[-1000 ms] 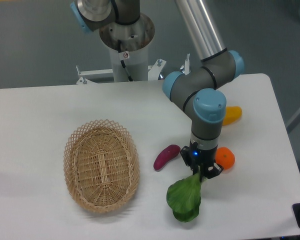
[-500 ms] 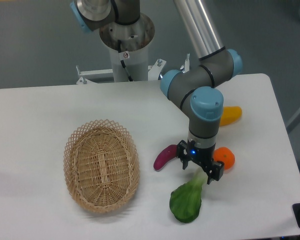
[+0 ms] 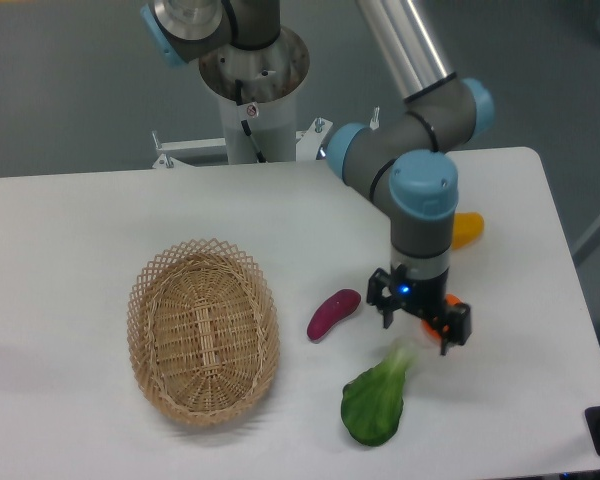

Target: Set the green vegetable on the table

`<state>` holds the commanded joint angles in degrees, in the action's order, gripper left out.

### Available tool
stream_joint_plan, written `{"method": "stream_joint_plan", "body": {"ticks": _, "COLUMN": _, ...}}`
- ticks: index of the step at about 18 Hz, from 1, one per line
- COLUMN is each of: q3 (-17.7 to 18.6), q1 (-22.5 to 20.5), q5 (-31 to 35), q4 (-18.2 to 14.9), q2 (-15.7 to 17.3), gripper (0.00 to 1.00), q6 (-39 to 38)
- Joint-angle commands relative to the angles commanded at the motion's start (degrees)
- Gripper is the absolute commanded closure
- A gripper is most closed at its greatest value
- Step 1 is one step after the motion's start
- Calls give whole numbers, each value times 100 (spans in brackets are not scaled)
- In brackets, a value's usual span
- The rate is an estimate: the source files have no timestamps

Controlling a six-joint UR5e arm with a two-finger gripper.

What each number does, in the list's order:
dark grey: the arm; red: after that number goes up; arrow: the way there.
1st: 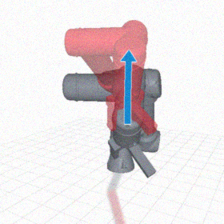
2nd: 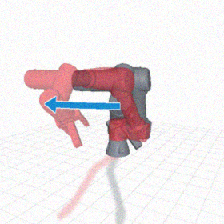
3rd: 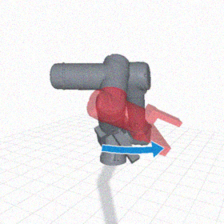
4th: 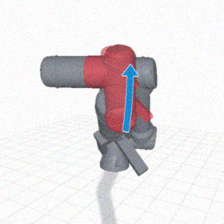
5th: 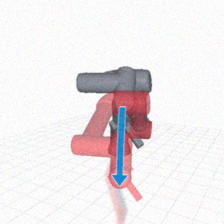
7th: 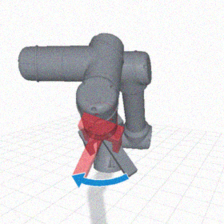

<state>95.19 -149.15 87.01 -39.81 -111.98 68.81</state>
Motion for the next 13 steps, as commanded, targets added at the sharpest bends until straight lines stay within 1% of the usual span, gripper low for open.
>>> {"method": "stream_joint_plan", "body": {"ticks": 2, "q3": 52, "q1": -123, "q5": -17, "q4": -53, "q2": 202, "gripper": 0, "q6": 18}}
{"method": "stream_joint_plan", "body": {"ticks": 3, "q3": 79, "q1": -132, "q5": -9, "q4": -157, "q2": 273, "gripper": 0, "q6": 62}}
{"method": "stream_joint_plan", "body": {"ticks": 6, "q3": -9, "q1": -237, "q5": -9, "q4": -745, "q2": 510, "gripper": 0, "q6": 465}}
{"method": "stream_joint_plan", "body": {"ticks": 10, "q3": -9, "q1": -658, "q5": -9, "q4": -1352, "q2": 914, "gripper": 0, "q6": 1308}}
{"method": "stream_joint_plan", "body": {"ticks": 13, "q3": -88, "q1": -1115, "q5": -52, "q4": -1879, "q2": 1204, "gripper": 0, "q6": 2073}}
